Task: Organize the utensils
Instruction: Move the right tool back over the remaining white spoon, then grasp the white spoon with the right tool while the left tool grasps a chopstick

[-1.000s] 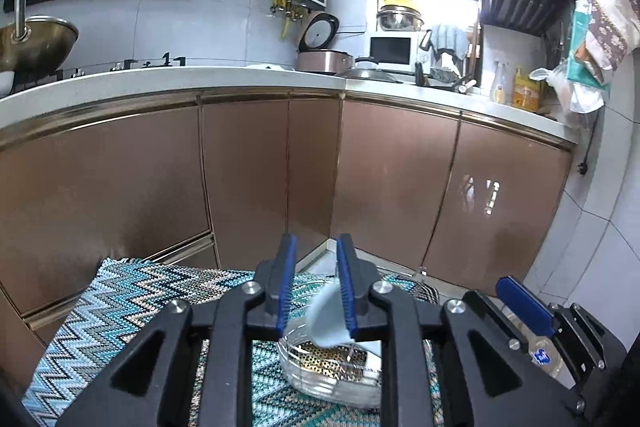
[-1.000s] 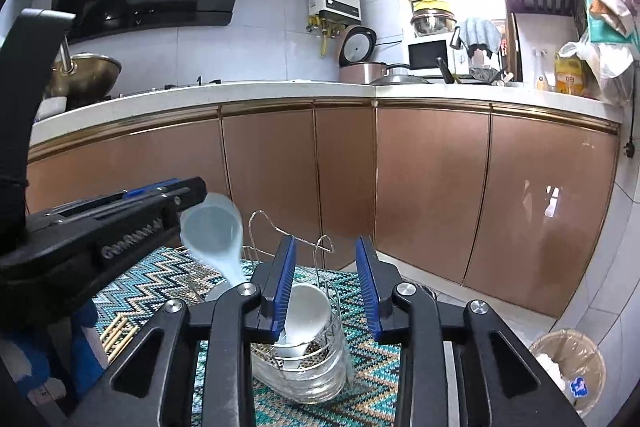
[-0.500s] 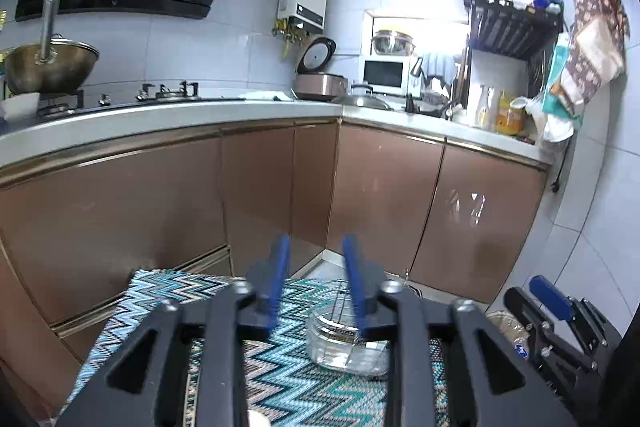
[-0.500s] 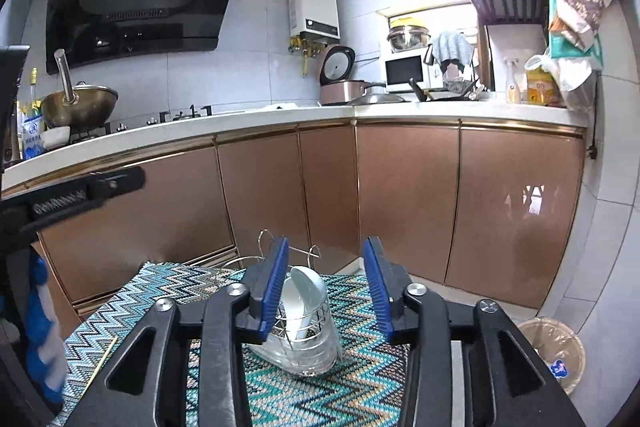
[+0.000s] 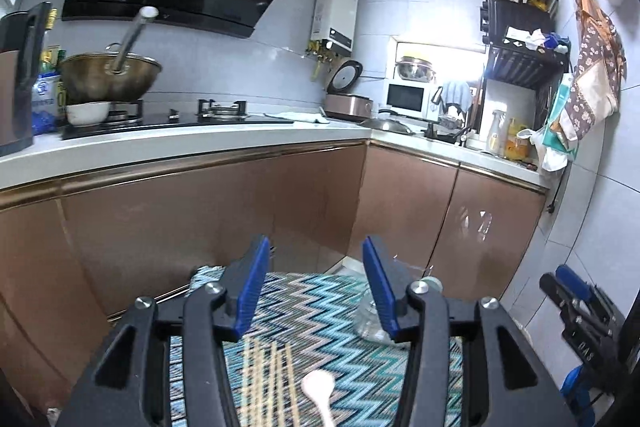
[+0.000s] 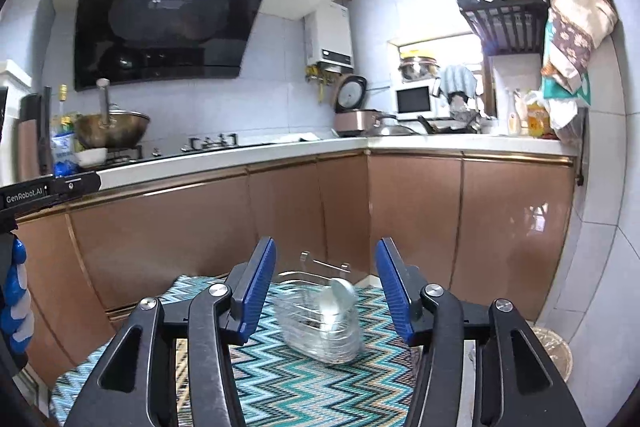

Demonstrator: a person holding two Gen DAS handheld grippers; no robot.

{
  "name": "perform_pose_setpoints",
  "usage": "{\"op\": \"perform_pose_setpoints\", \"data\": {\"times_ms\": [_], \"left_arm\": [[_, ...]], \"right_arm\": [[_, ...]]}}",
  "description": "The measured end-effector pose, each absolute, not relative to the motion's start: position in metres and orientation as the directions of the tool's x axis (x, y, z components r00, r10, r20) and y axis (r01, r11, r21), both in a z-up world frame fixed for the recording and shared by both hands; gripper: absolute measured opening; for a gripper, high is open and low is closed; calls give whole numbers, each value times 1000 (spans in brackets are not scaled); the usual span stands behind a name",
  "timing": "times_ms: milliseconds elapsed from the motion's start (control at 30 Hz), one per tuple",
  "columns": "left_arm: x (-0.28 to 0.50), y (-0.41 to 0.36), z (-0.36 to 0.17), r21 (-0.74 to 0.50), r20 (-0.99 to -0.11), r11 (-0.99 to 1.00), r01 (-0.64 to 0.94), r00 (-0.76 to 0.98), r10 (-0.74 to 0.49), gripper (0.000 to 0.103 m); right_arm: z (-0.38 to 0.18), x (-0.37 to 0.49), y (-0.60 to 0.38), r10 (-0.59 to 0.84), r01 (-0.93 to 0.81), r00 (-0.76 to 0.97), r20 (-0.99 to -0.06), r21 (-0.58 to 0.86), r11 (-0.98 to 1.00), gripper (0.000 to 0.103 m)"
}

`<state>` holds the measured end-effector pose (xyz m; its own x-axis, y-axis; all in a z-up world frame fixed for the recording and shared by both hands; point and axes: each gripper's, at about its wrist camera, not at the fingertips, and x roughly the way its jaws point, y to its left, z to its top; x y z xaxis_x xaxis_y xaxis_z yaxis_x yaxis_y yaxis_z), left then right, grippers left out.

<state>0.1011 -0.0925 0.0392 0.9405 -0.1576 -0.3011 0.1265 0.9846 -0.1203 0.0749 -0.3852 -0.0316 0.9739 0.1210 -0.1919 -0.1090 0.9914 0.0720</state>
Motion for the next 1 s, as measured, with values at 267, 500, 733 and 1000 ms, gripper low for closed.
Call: {"op": "perform_pose_setpoints", "data": {"times_ms": [267,500,733,1000], "left_arm": [[81,-36,27,-144,-394,982,121,903,-169,47],[99,-13,-12,-181,-502,976,124,842,-199,47],[163,-14,-79,-276,-673,952,134,680,-291,46],[254,-29,-152,-326,-819,942,79,475,-323,46]], "right_arm": [[-25,55,-355,207,-193,958,-197,84,978,52],[-46,70,-338,296,-266,911,-288,138,954,52],[-99,110,-325,362,-302,820,-443,202,932,52],[-177,175,-309,472,-338,645,-601,329,882,52]]}}
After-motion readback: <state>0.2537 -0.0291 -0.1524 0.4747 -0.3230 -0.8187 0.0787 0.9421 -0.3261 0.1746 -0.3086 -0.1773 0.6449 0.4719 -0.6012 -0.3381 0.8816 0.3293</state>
